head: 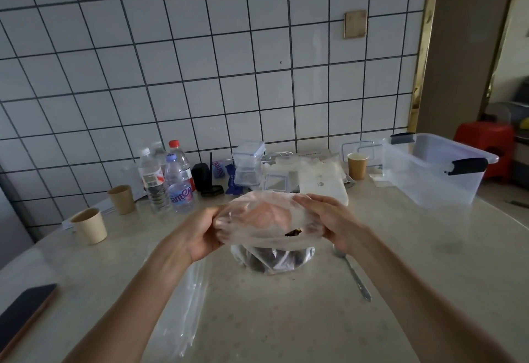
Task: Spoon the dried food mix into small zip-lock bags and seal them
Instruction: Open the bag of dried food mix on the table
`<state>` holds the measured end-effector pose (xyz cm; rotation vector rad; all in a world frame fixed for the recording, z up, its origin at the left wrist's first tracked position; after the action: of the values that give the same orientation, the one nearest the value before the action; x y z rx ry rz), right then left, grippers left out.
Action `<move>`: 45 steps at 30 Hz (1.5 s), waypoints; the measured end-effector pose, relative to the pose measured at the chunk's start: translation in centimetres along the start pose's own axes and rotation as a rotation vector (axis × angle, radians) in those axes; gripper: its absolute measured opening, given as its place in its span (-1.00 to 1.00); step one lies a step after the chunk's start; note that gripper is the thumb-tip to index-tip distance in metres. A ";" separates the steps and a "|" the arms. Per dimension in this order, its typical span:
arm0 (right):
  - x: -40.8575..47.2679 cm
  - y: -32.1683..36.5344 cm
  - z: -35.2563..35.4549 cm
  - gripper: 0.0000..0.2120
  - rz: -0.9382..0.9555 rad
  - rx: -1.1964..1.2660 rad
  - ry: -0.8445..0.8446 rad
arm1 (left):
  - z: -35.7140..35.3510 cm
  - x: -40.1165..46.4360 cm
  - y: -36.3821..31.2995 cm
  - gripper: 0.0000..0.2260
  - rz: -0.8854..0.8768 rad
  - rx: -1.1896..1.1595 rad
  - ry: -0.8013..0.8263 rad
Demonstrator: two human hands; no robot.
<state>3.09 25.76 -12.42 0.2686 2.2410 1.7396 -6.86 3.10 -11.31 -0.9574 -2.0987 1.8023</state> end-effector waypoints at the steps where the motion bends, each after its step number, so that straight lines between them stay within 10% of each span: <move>1: 0.1 0.0 -0.2 -0.76 -0.002 0.025 0.011 | -0.2 0.2 0.1 -0.80 0.001 0.000 0.005; 10: 0.8 -1.0 -0.4 -0.90 -0.192 0.460 -0.009 | 1.1 1.2 2.3 -0.84 0.170 -0.055 -0.063; 20: -1.0 -0.2 2.6 -0.54 -0.088 -0.071 -0.216 | 4.1 -0.7 4.0 -0.36 0.132 -0.137 -0.054; 30: -2.6 0.5 2.2 -0.80 0.015 -0.345 -0.336 | 1.8 -2.5 4.2 -0.67 0.021 -0.121 -0.047; 41: -3.3 -1.0 0.6 -0.66 0.039 0.895 -0.138 | 0.0 -1.6 3.6 -0.66 -0.170 -0.726 0.012; 45: -3.4 -2.4 0.3 -0.69 -0.021 0.789 -0.151 | -0.3 -1.2 4.2 -0.76 -0.175 -0.775 -0.030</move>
<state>6.44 24.38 -14.41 0.5082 2.6785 0.7109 -4.36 2.75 -14.91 -0.8410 -2.8509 0.9040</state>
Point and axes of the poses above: each hand's wrist, its own x-axis towards the middle knuckle, its own z-axis out of the back of the hand, y = z × x, the point moved 7 cm from there along x, towards the middle knuckle, and after that the axes turned 6 degrees about x, right-handed, at the moved point
